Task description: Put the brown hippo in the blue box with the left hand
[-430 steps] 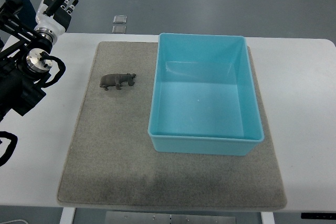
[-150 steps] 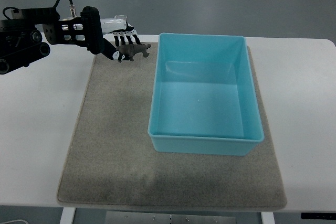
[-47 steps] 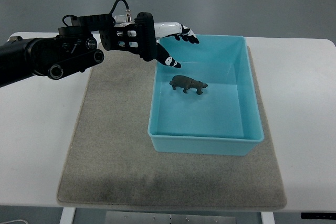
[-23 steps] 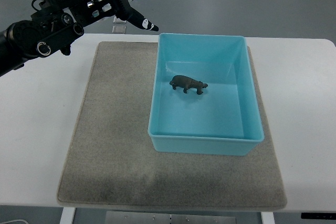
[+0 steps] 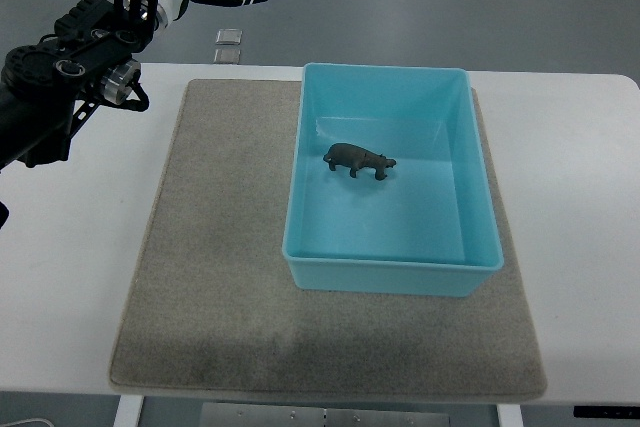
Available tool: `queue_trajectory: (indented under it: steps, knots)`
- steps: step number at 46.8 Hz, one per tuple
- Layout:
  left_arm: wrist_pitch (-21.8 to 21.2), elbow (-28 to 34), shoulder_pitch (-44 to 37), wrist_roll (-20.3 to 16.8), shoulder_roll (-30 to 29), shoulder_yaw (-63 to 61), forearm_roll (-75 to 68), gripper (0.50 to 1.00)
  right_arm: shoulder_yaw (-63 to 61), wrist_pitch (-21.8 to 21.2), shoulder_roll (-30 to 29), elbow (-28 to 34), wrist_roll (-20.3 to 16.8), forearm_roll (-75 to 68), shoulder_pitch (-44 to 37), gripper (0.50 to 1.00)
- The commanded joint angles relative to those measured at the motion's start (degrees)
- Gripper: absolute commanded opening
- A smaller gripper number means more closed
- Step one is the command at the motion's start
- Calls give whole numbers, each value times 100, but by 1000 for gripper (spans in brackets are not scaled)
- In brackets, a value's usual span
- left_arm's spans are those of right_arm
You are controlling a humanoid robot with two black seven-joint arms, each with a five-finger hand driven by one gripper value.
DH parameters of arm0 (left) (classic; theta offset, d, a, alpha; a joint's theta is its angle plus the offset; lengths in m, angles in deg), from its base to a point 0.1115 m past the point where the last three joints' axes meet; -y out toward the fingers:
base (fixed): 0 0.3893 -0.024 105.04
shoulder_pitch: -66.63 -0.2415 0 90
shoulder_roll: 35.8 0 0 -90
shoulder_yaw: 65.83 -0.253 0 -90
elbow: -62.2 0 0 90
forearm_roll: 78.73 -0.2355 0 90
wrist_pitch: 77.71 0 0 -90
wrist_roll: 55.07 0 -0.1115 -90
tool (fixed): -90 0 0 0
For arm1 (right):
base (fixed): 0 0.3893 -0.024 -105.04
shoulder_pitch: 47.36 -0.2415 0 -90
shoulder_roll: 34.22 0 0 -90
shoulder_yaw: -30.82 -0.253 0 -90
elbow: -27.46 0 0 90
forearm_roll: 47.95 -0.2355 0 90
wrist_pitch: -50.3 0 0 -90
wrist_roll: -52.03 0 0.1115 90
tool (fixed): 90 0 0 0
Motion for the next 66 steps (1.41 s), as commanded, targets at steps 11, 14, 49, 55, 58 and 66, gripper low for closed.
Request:
queue_trajectory:
  steps: [11, 14, 49, 55, 58, 66]
  knots:
    - [49, 414, -169, 253, 317, 349, 1930, 990, 0, 0, 0, 0, -6, 3, 0, 936]
    - [49, 467, -248, 297, 422, 454, 2211, 990, 0, 0, 0, 0, 3, 3, 0, 936]
    - [2035, 1407, -951, -187, 836, 2001, 2739, 992, 0, 0, 0, 0, 3, 3, 0, 936]
    - [2044, 1390, -951, -187, 809, 2010, 2739, 992, 0, 0, 0, 0, 3, 3, 0, 936]
    - [2044, 1364, -951, -187, 765, 2010, 2739, 992, 0, 0, 0, 0, -6, 3, 0, 936]
    - [2053, 1364, -1047, -187, 757, 2002, 2713, 992, 0, 0, 0, 0, 3, -6, 0, 936]
